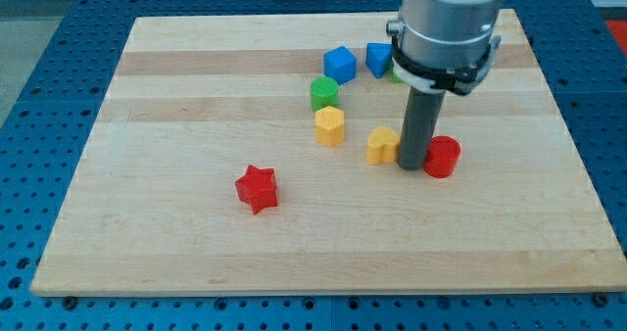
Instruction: Move the yellow heart towards the top left of the red circle
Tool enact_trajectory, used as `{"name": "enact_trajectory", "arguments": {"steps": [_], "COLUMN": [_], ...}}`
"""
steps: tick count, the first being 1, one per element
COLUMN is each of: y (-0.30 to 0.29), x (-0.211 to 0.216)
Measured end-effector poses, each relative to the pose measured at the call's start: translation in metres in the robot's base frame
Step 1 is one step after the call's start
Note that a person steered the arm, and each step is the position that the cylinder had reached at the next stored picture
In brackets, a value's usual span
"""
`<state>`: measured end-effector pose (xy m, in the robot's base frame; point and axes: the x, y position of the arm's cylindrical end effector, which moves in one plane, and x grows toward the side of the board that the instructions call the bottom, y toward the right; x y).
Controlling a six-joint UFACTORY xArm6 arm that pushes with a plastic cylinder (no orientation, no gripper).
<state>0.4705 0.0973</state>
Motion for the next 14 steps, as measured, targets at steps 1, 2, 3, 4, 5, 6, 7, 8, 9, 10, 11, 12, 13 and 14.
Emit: {"name": "enact_trajectory", "arguments": {"steps": [1, 2, 3, 4, 5, 6, 7, 8, 9, 10, 11, 12, 13, 14], "y": [0.000, 0.000, -0.005, 0.007, 0.038, 0.038, 0.035, 0.009, 0.000, -0.005, -0.013, -0.017, -0.011, 0.023], "x": [-0.001, -0.006, -0.020, -0.020, -0.028, -0.028, -0.038, -0.041, -0.039, -0.031, -0.018, -0.009, -0.010, -0.049]}}
